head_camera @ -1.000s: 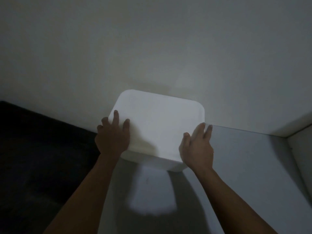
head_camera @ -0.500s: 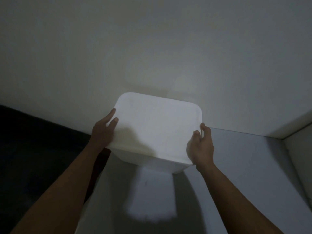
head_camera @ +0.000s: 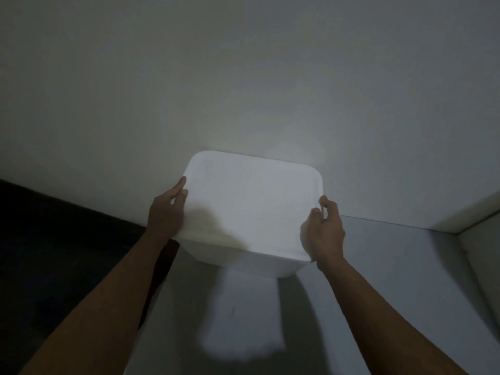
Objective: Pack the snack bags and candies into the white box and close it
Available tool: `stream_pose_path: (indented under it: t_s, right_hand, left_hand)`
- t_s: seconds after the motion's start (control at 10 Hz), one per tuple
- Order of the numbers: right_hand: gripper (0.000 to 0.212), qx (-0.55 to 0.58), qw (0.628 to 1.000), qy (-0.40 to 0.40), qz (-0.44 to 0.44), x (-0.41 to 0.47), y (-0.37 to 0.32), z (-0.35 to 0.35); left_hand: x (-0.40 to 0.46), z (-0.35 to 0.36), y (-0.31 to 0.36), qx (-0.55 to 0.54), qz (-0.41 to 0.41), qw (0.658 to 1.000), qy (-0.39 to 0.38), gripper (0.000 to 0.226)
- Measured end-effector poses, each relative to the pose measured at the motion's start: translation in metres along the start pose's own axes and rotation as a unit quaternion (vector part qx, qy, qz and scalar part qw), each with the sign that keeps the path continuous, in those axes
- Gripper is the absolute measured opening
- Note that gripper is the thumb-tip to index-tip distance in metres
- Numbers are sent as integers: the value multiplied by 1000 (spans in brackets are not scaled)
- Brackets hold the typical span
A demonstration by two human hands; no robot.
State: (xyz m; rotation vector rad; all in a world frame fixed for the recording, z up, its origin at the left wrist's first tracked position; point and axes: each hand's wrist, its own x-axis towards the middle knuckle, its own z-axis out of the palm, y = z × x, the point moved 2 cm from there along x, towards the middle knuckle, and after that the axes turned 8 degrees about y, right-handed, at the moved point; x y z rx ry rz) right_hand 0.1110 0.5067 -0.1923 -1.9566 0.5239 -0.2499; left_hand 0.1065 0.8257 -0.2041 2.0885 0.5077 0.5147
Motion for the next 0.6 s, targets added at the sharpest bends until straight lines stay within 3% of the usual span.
stream_pose_path:
  t_s: [0.2, 0.3, 0.4, 0.5, 0.6]
  right_hand:
    - [37, -3, 1000, 2, -12, 0, -1, 0]
    - [38, -14, 1000, 4, -18, 0, -2, 0]
    - [40, -29, 999, 4, -31, -1, -1, 1]
    - [48, -84, 994, -63, -28, 1, 0, -3]
    - [58, -117, 984, -131, -35, 10, -2, -13]
  left_hand:
    - [-1, 0, 0, 36, 7, 999, 31, 37]
    - [-6, -1, 3, 96, 14, 991, 88, 36]
    - [-12, -1, 11, 227, 121, 954, 153, 36]
    - [-20, 2, 24, 329, 238, 903, 138, 34]
    - [-41, 24, 32, 352, 294, 887, 58, 39]
